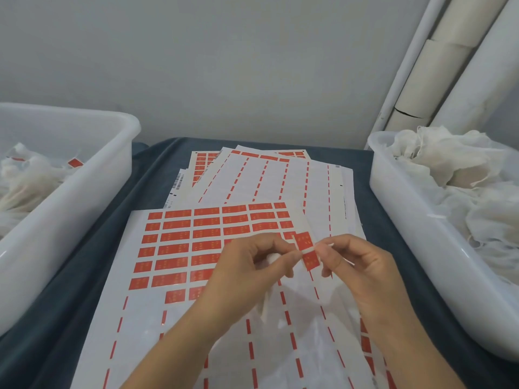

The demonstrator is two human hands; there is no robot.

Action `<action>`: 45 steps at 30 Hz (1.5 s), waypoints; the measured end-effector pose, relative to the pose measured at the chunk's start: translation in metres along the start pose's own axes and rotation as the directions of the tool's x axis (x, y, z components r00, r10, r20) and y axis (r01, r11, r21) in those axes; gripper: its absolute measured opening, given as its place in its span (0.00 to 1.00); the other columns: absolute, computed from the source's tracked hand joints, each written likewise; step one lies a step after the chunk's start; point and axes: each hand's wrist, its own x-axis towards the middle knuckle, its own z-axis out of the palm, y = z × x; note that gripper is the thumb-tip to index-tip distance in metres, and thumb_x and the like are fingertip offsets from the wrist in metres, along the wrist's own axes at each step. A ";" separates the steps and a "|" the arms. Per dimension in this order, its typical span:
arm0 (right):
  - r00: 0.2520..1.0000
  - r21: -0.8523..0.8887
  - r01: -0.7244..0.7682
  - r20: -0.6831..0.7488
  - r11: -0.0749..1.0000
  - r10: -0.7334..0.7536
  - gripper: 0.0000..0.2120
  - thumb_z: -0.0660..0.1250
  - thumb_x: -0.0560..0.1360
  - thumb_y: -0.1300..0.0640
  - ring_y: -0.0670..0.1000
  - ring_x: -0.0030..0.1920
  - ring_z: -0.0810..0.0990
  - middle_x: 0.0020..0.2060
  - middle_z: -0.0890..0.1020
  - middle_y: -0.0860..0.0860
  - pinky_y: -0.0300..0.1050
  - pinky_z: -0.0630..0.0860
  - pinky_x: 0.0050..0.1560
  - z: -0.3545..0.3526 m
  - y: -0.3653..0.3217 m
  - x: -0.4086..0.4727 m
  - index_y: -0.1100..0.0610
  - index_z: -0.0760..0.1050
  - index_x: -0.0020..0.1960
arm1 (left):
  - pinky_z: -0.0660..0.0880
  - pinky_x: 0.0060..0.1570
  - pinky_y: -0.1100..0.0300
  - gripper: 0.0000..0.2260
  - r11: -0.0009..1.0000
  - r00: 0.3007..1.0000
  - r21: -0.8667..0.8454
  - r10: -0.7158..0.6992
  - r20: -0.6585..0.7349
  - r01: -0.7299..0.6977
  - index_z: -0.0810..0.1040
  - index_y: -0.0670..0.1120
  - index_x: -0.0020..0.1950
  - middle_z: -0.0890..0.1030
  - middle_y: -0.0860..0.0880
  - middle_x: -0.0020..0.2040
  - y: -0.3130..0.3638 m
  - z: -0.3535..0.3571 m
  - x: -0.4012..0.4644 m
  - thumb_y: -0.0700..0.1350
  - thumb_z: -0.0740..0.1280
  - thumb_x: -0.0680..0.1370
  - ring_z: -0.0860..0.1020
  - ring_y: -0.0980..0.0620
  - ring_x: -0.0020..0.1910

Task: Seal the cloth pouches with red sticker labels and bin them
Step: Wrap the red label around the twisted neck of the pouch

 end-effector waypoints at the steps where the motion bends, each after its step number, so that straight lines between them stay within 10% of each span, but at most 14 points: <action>1: 1.000 -0.003 -0.002 -0.006 1.000 0.002 0.10 0.66 0.62 0.47 0.37 0.35 0.79 0.29 0.81 0.37 0.21 0.71 0.33 0.000 0.000 0.000 0.51 0.78 0.40 | 0.68 0.37 0.81 0.10 0.999 1.000 0.028 0.017 0.004 -0.017 0.78 0.57 0.30 0.79 0.64 0.31 0.000 0.000 0.000 0.49 0.69 0.71 0.76 0.67 0.38; 11: 0.996 0.052 -0.088 0.000 0.995 0.088 0.12 0.65 0.63 0.45 0.42 0.32 0.80 0.27 0.81 0.41 0.22 0.70 0.32 0.004 0.002 0.000 0.52 0.79 0.39 | 0.69 0.31 0.78 0.12 0.926 0.956 0.290 0.278 -0.090 -0.242 0.67 0.68 0.47 0.72 0.71 0.37 0.004 0.008 -0.006 0.60 0.64 0.66 0.73 0.70 0.39; 17: 0.998 0.077 -0.069 0.010 0.995 0.068 0.11 0.65 0.63 0.46 0.41 0.32 0.79 0.25 0.80 0.41 0.20 0.69 0.32 0.004 -0.002 -0.003 0.52 0.78 0.38 | 0.69 0.36 0.77 0.12 0.750 0.853 0.519 0.516 -0.071 -0.410 0.81 0.51 0.50 0.82 0.54 0.41 -0.007 0.013 -0.007 0.48 0.69 0.68 0.70 0.66 0.39; 23: 0.997 -0.078 0.066 -0.029 0.995 -0.069 0.07 0.65 0.63 0.45 0.37 0.41 0.79 0.36 0.81 0.36 0.23 0.72 0.38 0.003 -0.005 -0.006 0.47 0.77 0.37 | 0.65 0.32 0.81 0.14 0.799 0.852 0.452 0.503 -0.143 -0.396 0.84 0.48 0.47 0.72 0.62 0.35 -0.007 0.011 -0.005 0.52 0.64 0.71 0.68 0.68 0.30; 28: 0.990 0.002 0.091 -0.110 0.996 -0.090 0.09 0.67 0.63 0.46 0.39 0.43 0.79 0.37 0.82 0.38 0.24 0.73 0.38 -0.001 -0.007 -0.007 0.48 0.77 0.39 | 0.72 0.34 0.73 0.07 0.987 0.971 0.004 0.157 -0.181 -0.159 0.81 0.64 0.38 0.79 0.62 0.31 0.003 0.010 -0.008 0.59 0.67 0.63 0.76 0.63 0.39; 32: 0.998 0.266 0.046 -0.056 0.963 -0.032 0.13 0.69 0.61 0.48 0.44 0.44 0.82 0.41 0.84 0.43 0.31 0.78 0.43 0.002 -0.007 -0.006 0.51 0.77 0.43 | 0.68 0.42 0.61 0.11 0.865 0.974 -0.479 -0.211 -0.080 0.148 0.84 0.55 0.31 0.81 0.57 0.30 0.009 0.007 -0.007 0.58 0.70 0.55 0.76 0.55 0.35; 45: 0.999 0.329 0.027 0.016 0.944 -0.034 0.06 0.69 0.62 0.52 0.49 0.44 0.84 0.42 0.85 0.44 0.43 0.81 0.48 0.014 -0.004 -0.011 0.44 0.81 0.38 | 0.67 0.39 0.60 0.10 0.822 0.975 -0.540 -0.222 -0.016 0.179 0.84 0.54 0.31 0.75 0.59 0.23 0.012 0.012 -0.011 0.57 0.70 0.56 0.72 0.64 0.25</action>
